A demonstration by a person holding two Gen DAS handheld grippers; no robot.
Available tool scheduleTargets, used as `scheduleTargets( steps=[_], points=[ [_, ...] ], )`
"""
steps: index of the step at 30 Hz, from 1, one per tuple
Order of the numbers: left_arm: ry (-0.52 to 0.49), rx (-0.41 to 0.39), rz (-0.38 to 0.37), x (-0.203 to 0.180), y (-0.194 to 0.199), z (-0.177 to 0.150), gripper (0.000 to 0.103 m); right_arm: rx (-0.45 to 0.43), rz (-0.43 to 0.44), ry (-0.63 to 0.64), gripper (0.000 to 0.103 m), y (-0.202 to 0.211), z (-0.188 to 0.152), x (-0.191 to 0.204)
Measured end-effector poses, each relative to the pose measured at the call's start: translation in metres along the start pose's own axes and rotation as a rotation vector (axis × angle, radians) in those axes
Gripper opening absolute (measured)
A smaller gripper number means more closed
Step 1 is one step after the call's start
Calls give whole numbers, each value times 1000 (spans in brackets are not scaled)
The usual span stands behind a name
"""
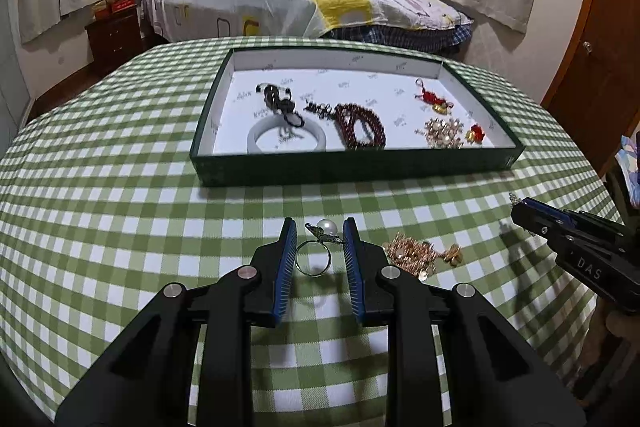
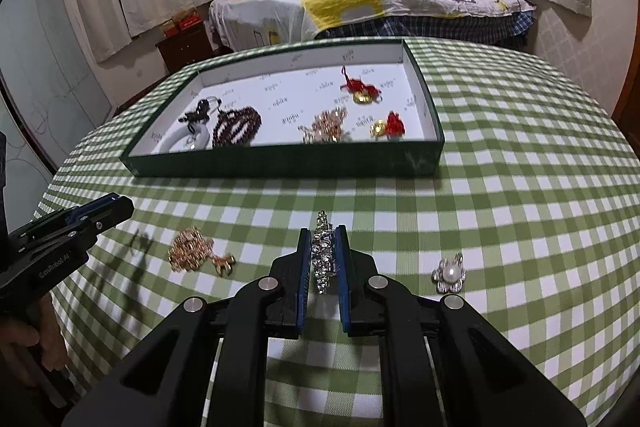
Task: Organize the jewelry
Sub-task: 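Carry the ring into the box with the left tool while the right tool carries the rhinestone brooch there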
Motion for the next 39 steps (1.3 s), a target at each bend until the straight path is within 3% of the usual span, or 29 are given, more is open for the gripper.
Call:
scheduleTargets(
  steps=[17, 25, 33, 39],
  points=[
    [-44, -130, -19, -18, 9, 72, 24, -139, 5, 69, 13, 19, 77, 20],
    [-34, -158, -4, -15, -7, 114, 24, -198, -8, 95, 13, 11, 115, 23],
    [-27, -131, 20, -14, -41, 149, 24, -176, -16, 104, 13, -19, 139, 20],
    [-10, -57, 25, -11, -73, 163, 24, -89, -25, 104, 13, -57, 146, 13]
  ],
)
Point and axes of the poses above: each gripper's, at about its wrist camera, not at the fingertips, and y roughly against the way its jaws point, x to its left, z to its top, the point moved 4 cm from there along -y, roughly the way its jaws point, and after that the axes turned 15 degrees about x, right-handed, at the moved point
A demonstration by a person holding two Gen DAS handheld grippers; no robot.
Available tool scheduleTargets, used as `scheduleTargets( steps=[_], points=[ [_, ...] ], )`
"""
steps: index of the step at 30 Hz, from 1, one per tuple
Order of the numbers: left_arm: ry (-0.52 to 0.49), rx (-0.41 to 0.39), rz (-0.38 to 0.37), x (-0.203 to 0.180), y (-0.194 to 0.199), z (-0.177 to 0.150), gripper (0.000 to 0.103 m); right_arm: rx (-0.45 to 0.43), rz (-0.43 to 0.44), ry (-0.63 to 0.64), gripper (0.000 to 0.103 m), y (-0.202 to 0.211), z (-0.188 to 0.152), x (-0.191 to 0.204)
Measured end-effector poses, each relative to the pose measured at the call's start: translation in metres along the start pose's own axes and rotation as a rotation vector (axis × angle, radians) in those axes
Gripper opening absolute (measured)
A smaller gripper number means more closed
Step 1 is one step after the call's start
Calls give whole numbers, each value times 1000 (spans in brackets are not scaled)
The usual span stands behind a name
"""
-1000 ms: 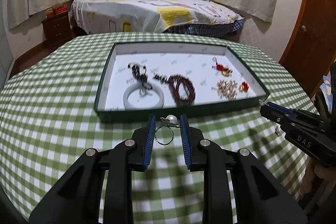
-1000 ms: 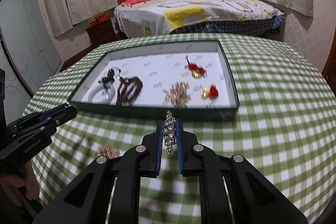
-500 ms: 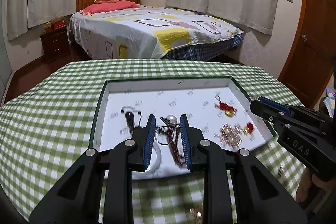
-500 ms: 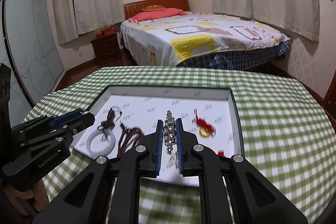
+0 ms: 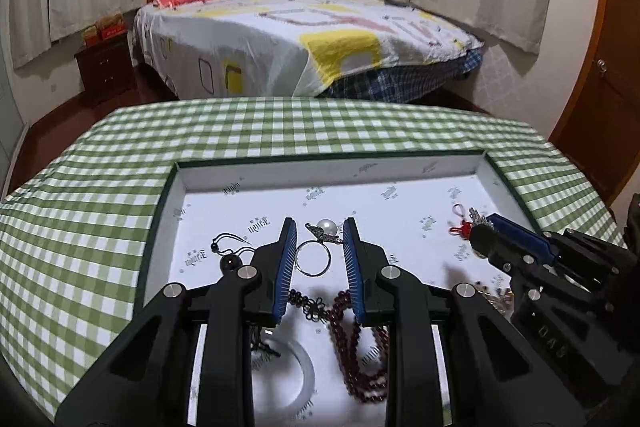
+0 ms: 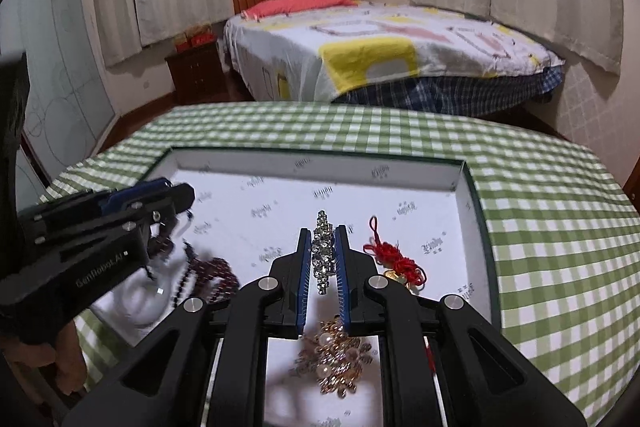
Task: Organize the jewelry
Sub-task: 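Carry the ring into the box with the left tool while the right tool carries the rhinestone brooch there, then open both tools to release the ring and brooch, then withdraw over the table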
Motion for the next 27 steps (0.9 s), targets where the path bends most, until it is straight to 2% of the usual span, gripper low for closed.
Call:
scheduleTargets(
  steps=[8, 24, 27],
  points=[
    [37, 98, 10, 8, -32, 3, 24, 88, 1, -23, 13, -28, 0, -8],
    [27, 169, 26, 6, -47, -1, 24, 122, -11, -7, 13, -39, 1, -5],
    [33, 170, 22, 6, -48, -1, 30, 124, -9, -8, 13, -39, 2, -6]
  ],
)
Point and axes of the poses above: each gripper's, at about its wrist camera, not at the fingertips, and y roughly against the way its jaws point, x to its left, z to its top, the point moved 4 cm from there along -y, roughly the way its jaws point, and after that the axes turned 15 degrees about x, right-handed, at the moved point
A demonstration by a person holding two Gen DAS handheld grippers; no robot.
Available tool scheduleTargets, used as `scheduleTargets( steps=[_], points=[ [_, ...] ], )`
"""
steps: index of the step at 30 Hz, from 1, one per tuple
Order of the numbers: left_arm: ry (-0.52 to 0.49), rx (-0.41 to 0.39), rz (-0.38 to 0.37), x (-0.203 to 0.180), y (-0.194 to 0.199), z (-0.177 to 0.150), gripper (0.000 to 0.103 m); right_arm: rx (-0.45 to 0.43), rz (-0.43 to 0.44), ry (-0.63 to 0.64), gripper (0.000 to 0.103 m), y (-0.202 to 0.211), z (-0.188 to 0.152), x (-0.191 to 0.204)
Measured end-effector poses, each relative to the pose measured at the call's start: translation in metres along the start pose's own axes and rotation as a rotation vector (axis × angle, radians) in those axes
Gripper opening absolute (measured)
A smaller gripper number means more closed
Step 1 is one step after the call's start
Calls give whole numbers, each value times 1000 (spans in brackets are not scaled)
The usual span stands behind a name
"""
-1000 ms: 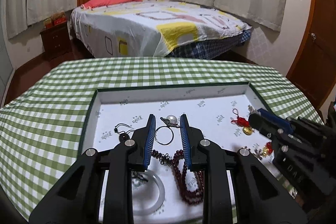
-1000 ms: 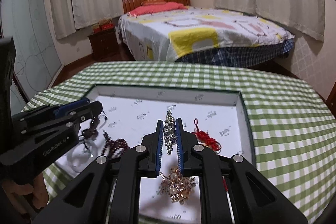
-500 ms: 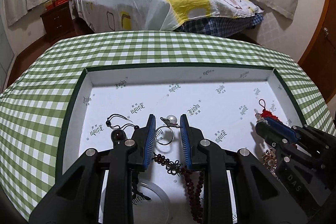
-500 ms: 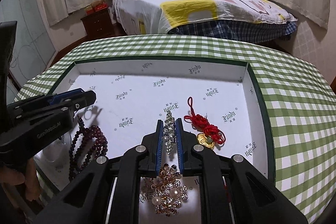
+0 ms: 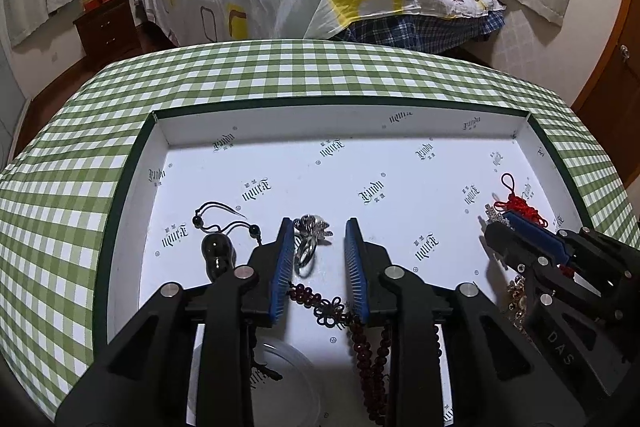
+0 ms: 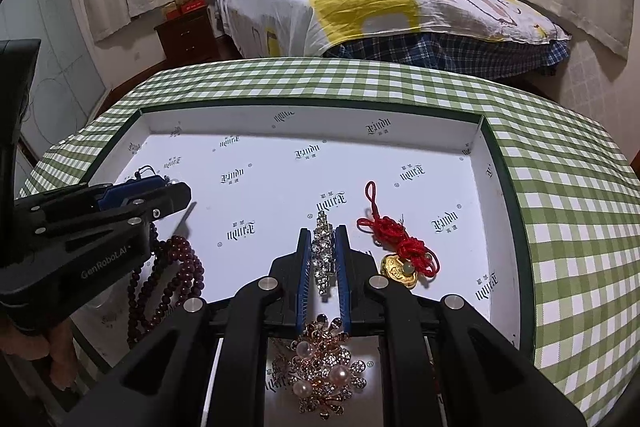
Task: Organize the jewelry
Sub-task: 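Open both tools to release the ring and brooch, then withdraw over the table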
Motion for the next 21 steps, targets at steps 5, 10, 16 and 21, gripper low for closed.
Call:
scheduleTargets(
  steps=[5, 10, 16, 21],
  points=[
    [5, -9, -8, 0, 3, 0, 46, -5, 6, -11, 33, 2, 0, -1],
    [21, -20, -15, 3, 6, 0, 54, -21, -4, -3, 42, 7, 0, 1],
    [28, -58, -13, 6, 23, -6, 61, -40, 2, -10, 42, 18, -3, 2],
    [27, -101, -30, 3, 50, -19, 61, -71, 9, -7, 42, 40, -11, 4]
  ],
)
Point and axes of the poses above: each gripper's, at about its wrist camera, not at the fingertips, and y roughly against the way its jaws point, x to its left, z to its top, the point moved 4 cm from there along -y, roughly the way its jaws point, and after that the axes turned 15 degrees about x, right-handed, at the moved point
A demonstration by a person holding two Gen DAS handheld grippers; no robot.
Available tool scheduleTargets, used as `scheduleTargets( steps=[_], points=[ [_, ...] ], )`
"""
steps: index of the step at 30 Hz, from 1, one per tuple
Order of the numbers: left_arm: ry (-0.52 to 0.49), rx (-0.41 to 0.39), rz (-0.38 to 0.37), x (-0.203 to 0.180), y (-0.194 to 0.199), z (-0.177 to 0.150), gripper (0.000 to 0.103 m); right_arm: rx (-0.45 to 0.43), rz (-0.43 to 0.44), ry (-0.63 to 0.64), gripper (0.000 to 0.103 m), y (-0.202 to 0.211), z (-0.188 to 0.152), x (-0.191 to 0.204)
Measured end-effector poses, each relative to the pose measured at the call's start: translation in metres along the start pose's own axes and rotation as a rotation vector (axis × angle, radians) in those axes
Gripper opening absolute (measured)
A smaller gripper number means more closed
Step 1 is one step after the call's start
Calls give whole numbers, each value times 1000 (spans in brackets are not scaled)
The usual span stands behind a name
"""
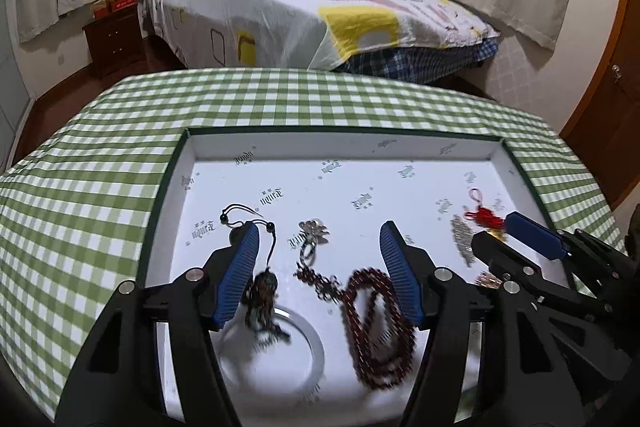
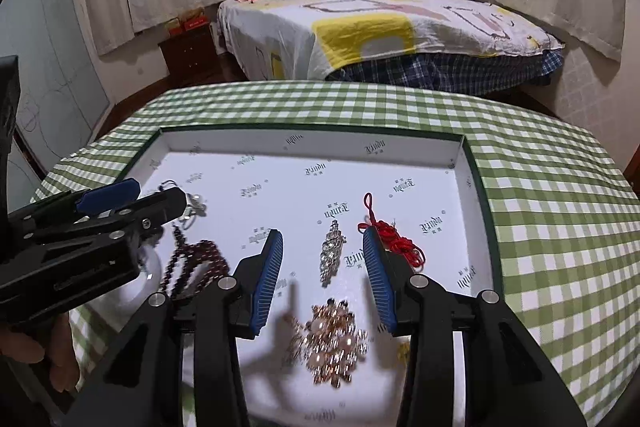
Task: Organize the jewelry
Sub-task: 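Open both tools to release the ring and brooch, then withdraw over the table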
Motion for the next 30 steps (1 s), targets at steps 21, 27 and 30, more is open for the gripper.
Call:
scheduleTargets(
  steps=[21, 27, 30],
  points=[
    [16, -65, -17, -13, 78, -84, 63, -1, -41, -40, 42, 72, -83, -24],
    [46, -50, -8, -7, 81, -106, 62, 39, -69, -42, 42, 73, -110, -39],
    [48, -40, -2, -8, 80, -114, 62, 50, -76, -53, 42, 75, -121, -45]
  ],
)
Point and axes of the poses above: each gripper's, at about its wrist camera, not at the fingertips, and y roughly against the way its jaws point, x to its left, z to its top, the point moved 4 cm from there along -y, roughly the way its jaws point, and after that the axes turned 15 degrees about x, right-handed, at the moved point
